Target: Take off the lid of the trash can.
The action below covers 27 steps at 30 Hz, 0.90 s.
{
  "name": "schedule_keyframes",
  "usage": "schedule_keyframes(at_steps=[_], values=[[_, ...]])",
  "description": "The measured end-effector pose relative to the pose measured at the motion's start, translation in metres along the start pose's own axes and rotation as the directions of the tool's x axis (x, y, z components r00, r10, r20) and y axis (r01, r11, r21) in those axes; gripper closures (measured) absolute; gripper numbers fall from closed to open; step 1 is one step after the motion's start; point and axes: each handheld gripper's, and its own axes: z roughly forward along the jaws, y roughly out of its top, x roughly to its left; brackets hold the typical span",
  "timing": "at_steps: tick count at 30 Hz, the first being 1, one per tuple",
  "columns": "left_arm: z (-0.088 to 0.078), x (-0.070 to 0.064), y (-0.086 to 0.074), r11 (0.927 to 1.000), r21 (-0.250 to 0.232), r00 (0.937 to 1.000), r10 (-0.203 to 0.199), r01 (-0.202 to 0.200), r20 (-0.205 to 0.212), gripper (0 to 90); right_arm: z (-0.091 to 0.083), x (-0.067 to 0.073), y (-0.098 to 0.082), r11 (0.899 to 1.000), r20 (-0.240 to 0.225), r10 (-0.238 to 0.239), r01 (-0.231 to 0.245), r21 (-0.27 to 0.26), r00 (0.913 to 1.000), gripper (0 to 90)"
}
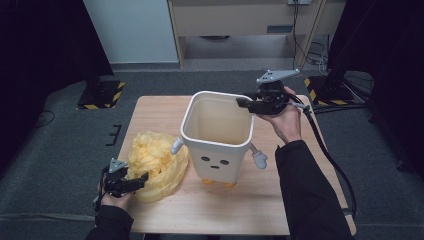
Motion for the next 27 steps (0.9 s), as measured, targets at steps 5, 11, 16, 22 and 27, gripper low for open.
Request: schedule_keyframes(at_steps=[5,11,16,22,27], values=[[0.0,0.001,0.0,1.0,0.005,1.0,0.002,-0.002,0.001,15.5,0.002,-0.002,0.002,1.0,-0.034,-0.001,0.002,0.023,0.9994,73.4],[0.002,0.0,0.0,0.9999,0.01,1.0,0.006,-0.006,0.002,15.5,0.003,-0.004,0.007,0.996,-0.059,-0.049,0.053,0.065,0.9971,76.5],[0.002,0.001,0.0,0.9999,0.01,1.0,0.004,-0.004,-0.001,15.5,0.003,-0.006,0.011,0.993,-0.08,-0.07,0.076,0.086,0.9944,78.1],[0.002,0.001,0.0,0.9999,0.011,1.0,0.004,-0.004,0.0,15.5,-0.001,-0.006,0.011,0.993,-0.094,-0.067,0.076,0.088,0.9933,79.2],[0.002,0.001,0.0,0.9999,0.014,1.0,0.006,-0.006,0.001,15.6,-0.003,-0.004,0.012,0.993,-0.1,-0.064,0.073,0.092,0.9929,79.7]])
